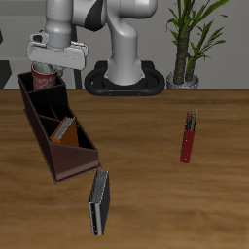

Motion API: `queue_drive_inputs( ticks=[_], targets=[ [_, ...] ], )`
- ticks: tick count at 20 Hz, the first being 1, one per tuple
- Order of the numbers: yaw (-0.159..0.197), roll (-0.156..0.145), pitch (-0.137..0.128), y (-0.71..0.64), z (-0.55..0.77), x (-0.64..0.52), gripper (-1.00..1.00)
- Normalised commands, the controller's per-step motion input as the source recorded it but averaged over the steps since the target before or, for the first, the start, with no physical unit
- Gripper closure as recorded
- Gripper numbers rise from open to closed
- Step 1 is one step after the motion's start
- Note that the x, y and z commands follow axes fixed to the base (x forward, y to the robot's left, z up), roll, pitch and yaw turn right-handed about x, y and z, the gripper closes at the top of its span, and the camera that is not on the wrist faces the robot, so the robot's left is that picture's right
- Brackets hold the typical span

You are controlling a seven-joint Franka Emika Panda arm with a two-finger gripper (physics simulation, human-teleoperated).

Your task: Place the orange book into the right desk caddy's left compartment and place the red mug into the right desk caddy's right compartment

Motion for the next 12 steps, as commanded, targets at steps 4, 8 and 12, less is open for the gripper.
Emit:
queue_drive_inputs(
  ticks=[4,8,12],
  targets=[
    [-0.021,0.072,0.035,0.18,-0.15,-0.02,1.0],
    [-0.006,0.0,0.032,0.05,-0.06,0.06,-1.0],
    [-0.005,-0.026,-0.002,-0.02,-0.01,-0.01,-1.0]
  ],
)
